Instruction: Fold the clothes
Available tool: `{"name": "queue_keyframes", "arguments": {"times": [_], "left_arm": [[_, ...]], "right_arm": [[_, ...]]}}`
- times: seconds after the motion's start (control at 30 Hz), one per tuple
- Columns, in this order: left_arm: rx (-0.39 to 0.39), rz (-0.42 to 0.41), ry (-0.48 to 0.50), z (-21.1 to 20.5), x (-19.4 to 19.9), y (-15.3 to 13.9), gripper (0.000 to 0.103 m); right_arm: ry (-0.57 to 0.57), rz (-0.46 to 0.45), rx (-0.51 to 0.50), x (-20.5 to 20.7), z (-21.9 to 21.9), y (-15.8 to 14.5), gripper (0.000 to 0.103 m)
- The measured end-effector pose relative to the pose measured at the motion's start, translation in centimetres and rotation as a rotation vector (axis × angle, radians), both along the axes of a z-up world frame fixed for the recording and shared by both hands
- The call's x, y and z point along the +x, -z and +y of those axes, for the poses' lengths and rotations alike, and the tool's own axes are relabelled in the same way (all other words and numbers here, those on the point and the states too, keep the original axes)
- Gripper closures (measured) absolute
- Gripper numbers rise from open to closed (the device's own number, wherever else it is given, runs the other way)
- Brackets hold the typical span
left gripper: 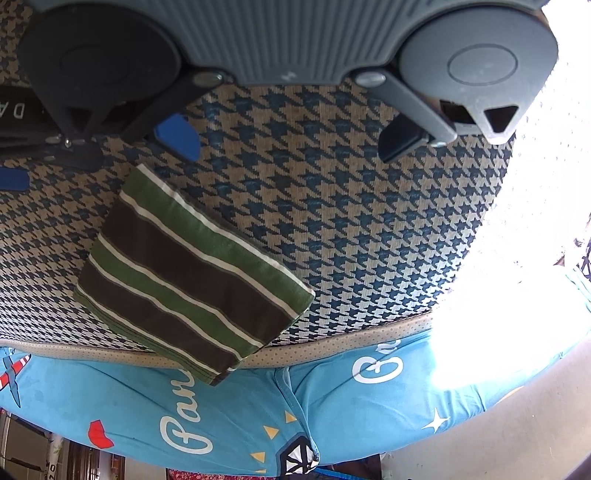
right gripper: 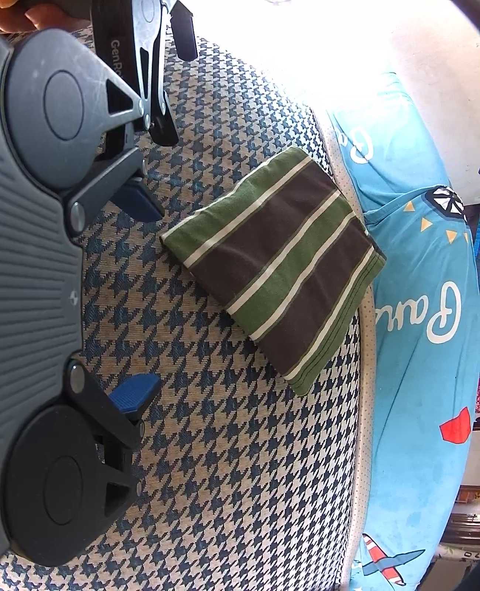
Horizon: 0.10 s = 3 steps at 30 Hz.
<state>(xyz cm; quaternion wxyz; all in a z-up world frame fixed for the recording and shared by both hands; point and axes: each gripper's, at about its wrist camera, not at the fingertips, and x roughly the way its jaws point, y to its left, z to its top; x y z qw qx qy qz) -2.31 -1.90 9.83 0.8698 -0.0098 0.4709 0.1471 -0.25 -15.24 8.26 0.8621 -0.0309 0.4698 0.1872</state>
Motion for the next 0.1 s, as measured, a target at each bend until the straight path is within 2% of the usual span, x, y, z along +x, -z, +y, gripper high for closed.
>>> {"name": "queue_keyframes", "arguments": {"times": [0.1], "left_arm": [[0.007, -0.005, 0.006, -0.23, -0.11, -0.16, 0.000]], "right_arm": [[0.003, -0.001, 0.001, 0.00, -0.15, -0.05, 0.013]]}}
